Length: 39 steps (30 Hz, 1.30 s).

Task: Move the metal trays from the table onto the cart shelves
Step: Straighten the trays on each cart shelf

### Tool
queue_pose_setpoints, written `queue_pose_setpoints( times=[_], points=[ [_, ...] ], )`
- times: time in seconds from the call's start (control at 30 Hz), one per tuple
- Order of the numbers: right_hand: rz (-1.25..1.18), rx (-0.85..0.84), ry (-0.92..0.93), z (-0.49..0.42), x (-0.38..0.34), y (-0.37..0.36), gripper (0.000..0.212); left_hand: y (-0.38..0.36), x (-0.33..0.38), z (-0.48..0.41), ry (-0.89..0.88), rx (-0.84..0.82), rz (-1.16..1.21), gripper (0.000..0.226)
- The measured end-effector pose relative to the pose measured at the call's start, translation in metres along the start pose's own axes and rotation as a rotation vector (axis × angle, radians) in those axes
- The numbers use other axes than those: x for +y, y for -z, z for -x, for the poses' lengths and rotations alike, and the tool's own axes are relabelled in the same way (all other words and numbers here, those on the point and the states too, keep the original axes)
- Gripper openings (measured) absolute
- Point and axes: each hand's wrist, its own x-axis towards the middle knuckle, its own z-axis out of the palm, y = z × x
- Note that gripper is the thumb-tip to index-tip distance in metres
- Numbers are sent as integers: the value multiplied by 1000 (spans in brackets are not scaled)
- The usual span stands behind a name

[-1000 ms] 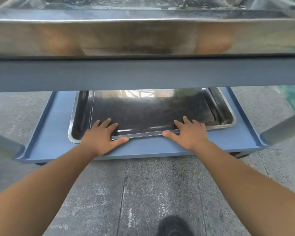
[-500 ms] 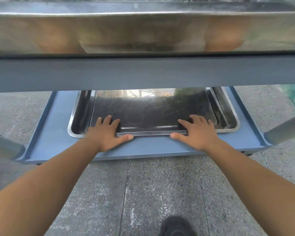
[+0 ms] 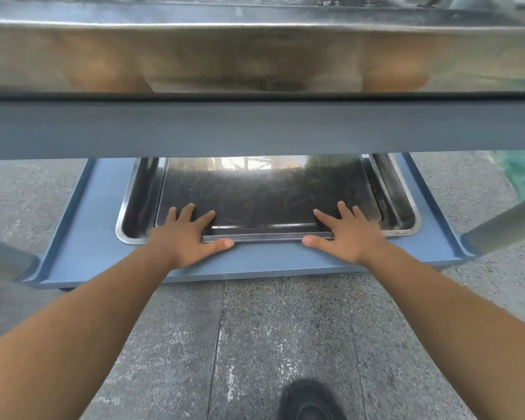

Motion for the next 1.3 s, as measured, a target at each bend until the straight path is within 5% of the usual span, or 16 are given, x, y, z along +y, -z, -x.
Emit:
queue_pose_setpoints(
  times=[1.3],
  points=[
    [-25,-32,18,68,0,-21,109,-29,11,67,11,11,-20,116]
  ],
)
